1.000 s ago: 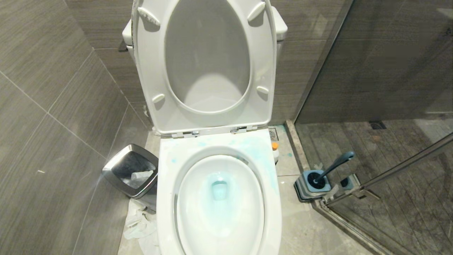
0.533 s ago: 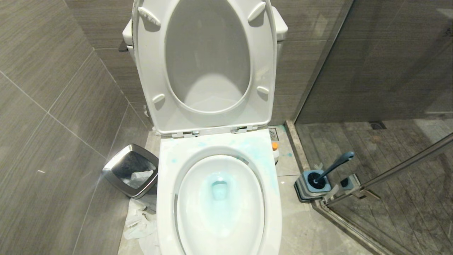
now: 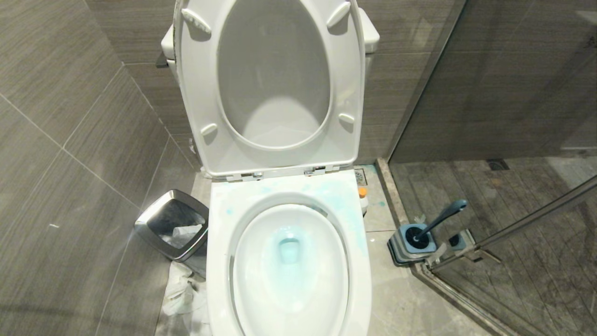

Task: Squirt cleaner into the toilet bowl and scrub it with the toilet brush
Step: Flush the toilet

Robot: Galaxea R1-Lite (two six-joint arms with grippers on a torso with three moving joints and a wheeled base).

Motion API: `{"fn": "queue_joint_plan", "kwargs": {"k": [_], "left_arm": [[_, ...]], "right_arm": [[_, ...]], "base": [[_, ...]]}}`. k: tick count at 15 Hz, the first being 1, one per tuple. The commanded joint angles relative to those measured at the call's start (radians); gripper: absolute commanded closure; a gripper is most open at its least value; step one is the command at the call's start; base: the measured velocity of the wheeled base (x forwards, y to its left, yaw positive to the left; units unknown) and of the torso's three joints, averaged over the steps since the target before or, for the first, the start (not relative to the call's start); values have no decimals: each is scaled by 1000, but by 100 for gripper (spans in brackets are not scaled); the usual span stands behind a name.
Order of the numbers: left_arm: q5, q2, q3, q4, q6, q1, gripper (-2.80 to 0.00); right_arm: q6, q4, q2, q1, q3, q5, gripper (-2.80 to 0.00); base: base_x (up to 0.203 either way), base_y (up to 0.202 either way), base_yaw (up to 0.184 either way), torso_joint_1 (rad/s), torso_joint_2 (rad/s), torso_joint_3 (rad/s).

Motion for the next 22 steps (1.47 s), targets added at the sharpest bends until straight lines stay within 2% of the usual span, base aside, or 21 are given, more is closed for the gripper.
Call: {"fn": "queue_joint_plan", "kwargs": {"k": [1, 4, 6, 7, 8, 10, 13, 16, 19, 22], "left_arm": [[-7, 298, -158, 1, -49, -9, 0], [-108, 578, -352, -38, -99, 24, 0], [-230, 689, -402, -79, -116, 88, 0], [-273, 721, -411, -99, -118, 112, 0], [-285, 740, -415, -147, -127, 126, 0], [-285, 767, -416, -278, -154, 130, 0], [-275, 801, -416, -486, -271, 130, 0], [-254, 821, -416, -543, -308, 122, 0], [-175, 843, -416, -581, -320, 97, 0], [-152, 862, -416, -612, -332, 69, 0]], "right_arm": [[0, -1, 2, 0, 0, 1, 0], [0, -1, 2, 0, 0, 1, 0], [0, -1, 2, 0, 0, 1, 0], [0, -1, 2, 0, 0, -1, 0], [0, -1, 2, 0, 0, 1, 0], [-1, -1, 2, 0, 0, 1, 0], [0, -1, 2, 0, 0, 1, 0], [-2, -1, 2, 0, 0, 1, 0], [0, -1, 2, 0, 0, 1, 0], [-2, -1, 2, 0, 0, 1, 0]], "base": [[0, 0, 0, 0, 0, 0], [0, 0, 0, 0, 0, 0], [0, 0, 0, 0, 0, 0], [0, 0, 0, 0, 0, 0], [0, 0, 0, 0, 0, 0], [0, 0, 0, 0, 0, 0], [0, 0, 0, 0, 0, 0], [0, 0, 0, 0, 0, 0], [0, 0, 0, 0, 0, 0], [0, 0, 0, 0, 0, 0]]}}
